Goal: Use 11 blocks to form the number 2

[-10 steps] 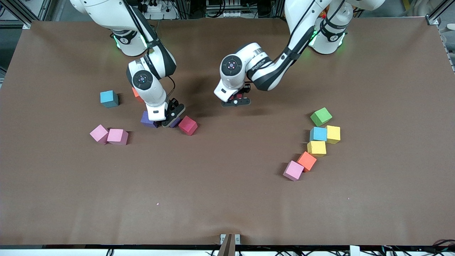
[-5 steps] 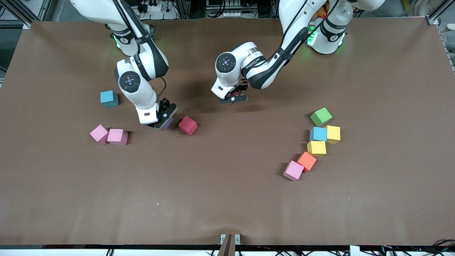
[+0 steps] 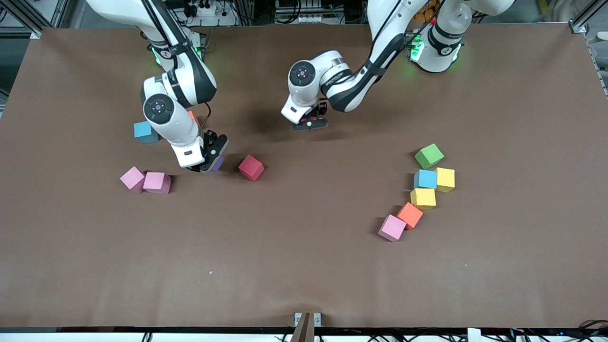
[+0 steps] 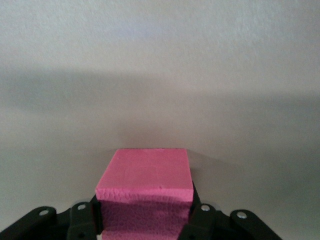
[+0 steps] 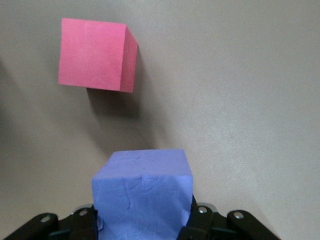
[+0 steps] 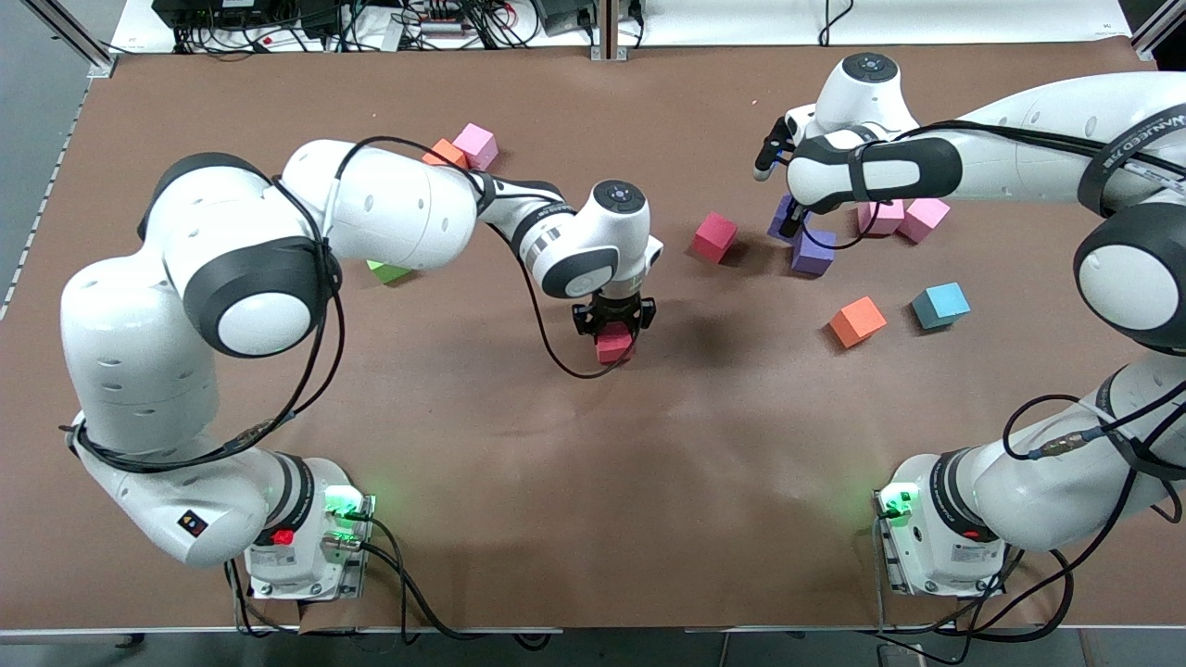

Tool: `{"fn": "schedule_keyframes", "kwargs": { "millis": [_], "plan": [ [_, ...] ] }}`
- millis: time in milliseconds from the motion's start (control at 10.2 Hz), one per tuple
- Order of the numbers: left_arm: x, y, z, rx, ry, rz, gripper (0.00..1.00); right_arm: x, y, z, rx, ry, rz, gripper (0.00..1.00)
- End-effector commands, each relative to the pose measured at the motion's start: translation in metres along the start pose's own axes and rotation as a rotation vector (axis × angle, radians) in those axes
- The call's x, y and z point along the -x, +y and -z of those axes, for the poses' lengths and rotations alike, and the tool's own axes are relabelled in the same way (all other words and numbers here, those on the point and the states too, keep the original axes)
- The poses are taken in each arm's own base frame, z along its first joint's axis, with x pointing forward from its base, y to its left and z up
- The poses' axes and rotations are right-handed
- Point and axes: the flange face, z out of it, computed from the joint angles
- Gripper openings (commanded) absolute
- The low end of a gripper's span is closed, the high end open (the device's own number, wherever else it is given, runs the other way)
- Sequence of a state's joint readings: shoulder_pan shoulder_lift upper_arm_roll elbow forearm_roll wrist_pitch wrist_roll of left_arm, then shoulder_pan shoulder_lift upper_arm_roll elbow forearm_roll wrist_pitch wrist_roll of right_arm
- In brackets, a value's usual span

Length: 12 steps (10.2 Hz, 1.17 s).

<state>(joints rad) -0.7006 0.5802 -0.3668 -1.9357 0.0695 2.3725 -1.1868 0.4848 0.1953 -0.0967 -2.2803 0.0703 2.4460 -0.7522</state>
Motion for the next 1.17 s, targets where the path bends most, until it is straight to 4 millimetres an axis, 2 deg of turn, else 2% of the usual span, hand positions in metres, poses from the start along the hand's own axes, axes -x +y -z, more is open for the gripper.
{"fn": "schedule_keyframes", "kwargs": {
  "millis": [0,294,489,783,881,978,1076],
  "plan": [
    [0.016,-0.001,0.001,-0.002,0.029,-0.01,0.22,0.004,0.003,0.019,-0.031,-0.008,0.043,0.36],
    [0.024,0.001,-0.002,-0.014,0.048,-0.048,0.23,0.004,0.012,0.029,-0.018,0.0,0.067,0.36],
    [0.033,0.004,-0.003,-0.028,0.074,-0.096,0.26,0.001,0.009,0.028,-0.019,-0.001,0.118,0.36],
    [0.038,0.006,-0.002,-0.032,0.091,-0.125,0.31,-0.015,0.004,0.029,-0.009,0.005,0.217,0.36],
    [0.038,0.006,-0.003,-0.033,0.09,-0.128,0.55,-0.014,0.004,0.028,-0.012,0.002,0.257,0.36],
    [0.037,0.007,-0.001,-0.029,0.092,-0.116,1.0,-0.017,0.002,0.026,-0.013,0.001,0.284,0.36],
    [0.037,0.007,0.002,-0.024,0.095,-0.081,1.0,-0.033,-0.014,0.024,-0.008,-0.003,0.331,0.36]
  ]
}}
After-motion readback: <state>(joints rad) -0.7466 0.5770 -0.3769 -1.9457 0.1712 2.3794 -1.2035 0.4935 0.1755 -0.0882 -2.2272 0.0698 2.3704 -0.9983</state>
